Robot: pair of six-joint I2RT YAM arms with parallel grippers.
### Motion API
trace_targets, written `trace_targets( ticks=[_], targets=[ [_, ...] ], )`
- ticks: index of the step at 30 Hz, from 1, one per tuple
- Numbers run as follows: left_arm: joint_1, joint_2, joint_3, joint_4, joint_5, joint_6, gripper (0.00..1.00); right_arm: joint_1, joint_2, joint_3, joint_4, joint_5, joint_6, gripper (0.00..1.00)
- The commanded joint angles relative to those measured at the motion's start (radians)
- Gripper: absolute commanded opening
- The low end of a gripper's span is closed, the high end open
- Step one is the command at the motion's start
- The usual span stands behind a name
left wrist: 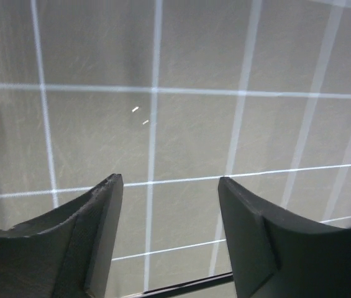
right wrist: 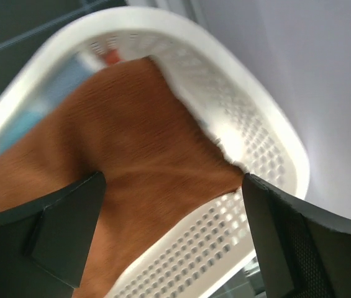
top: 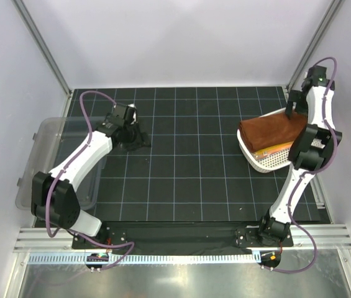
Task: Fold and stack the towels
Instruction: Neatly place the folded towel into the bin
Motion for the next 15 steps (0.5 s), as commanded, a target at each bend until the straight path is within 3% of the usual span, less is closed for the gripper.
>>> trace_targets(
  ticks=[1, 2, 3, 7, 9, 10, 12, 13, 15],
  targets=[
    [0.003, -0.082, 0.104, 0.059, 0.050, -0.006, 0.69, 0.127, -0.268, -0.121, 0.077, 0.047, 0.149, 1.00],
    [0.003, -0.093, 0.118, 0.073, 0.065, 0.002, 0.91, 0.198, -0.323, -0.159, 0.103, 0.063, 0.170, 1.00],
    [0.004, -0.105, 0.131, 0.085, 0.084, 0.007, 0.99, 0.239, -0.400, -0.182, 0.100, 0.069, 0.192, 1.00],
    [0.004, -0.171, 0.194, 0.122, 0.164, 0.030, 1.00, 0.363, -0.592, -0.303, 0.054, 0.069, 0.342, 1.00],
    [0.003, -0.206, 0.196, 0.151, 0.176, 0.033, 0.99, 0.406, -0.742, -0.379, 0.107, -0.125, 0.386, 1.00],
    [0.003, -0.231, 0.185, 0.166, 0.190, 0.033, 1.00, 0.411, -0.799, -0.503, 0.149, -0.205, 0.406, 1.00],
    [0.004, -0.323, 0.123, 0.261, 0.229, 0.051, 1.00, 0.412, -0.929, -0.660, 0.336, -0.529, 0.498, 1.00],
    [0.004, -0.358, 0.086, 0.312, 0.249, 0.057, 1.00, 0.415, -1.054, -0.815, 0.400, -0.594, 0.540, 1.00],
    [0.003, -0.464, -0.011, 0.410, 0.282, 0.063, 1.00, 0.422, -1.159, -0.948, 0.561, -0.685, 0.678, 1.00]
  ],
)
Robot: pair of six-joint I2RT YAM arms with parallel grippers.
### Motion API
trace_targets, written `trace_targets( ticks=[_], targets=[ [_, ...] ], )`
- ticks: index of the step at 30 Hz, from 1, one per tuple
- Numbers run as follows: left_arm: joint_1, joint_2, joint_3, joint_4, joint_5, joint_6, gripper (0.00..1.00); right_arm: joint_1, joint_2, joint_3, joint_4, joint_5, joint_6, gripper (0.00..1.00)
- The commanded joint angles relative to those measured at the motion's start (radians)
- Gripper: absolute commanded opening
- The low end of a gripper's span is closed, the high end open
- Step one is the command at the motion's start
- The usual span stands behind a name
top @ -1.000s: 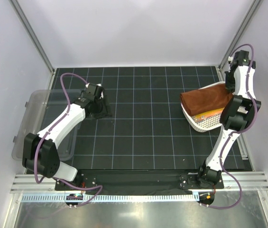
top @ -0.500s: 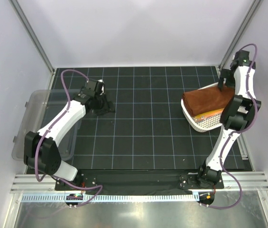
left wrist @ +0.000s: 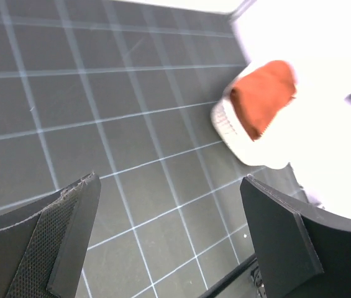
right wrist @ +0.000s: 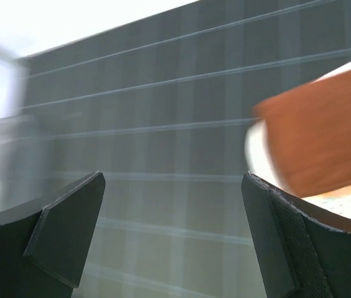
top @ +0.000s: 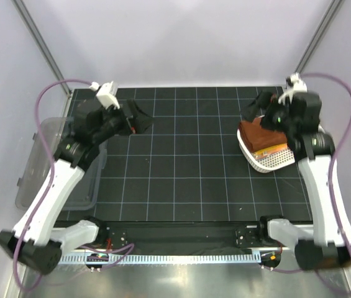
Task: Fold and stack the towels
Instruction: Neatly place the folded towel into the bin
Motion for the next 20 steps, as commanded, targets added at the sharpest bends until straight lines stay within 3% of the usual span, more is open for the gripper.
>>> trace_targets(
  ticks=[1, 8, 20],
  targets=[
    [0.003, -0.142, -0.103, 0.172, 0.093, 0.030, 1.00, 0.002, -0.191, -0.276, 0.253, -0.318, 0.244, 1.00],
    [0.003, -0.212, -0.153, 0.059, 0.111, 0.047, 1.00, 0.002, -0.333, -0.360, 0.222, -0.261, 0.258, 1.00],
    [0.003, -0.230, -0.154, 0.029, 0.162, 0.036, 1.00, 0.002, -0.342, -0.365, 0.215, -0.241, 0.193, 1.00]
  ],
)
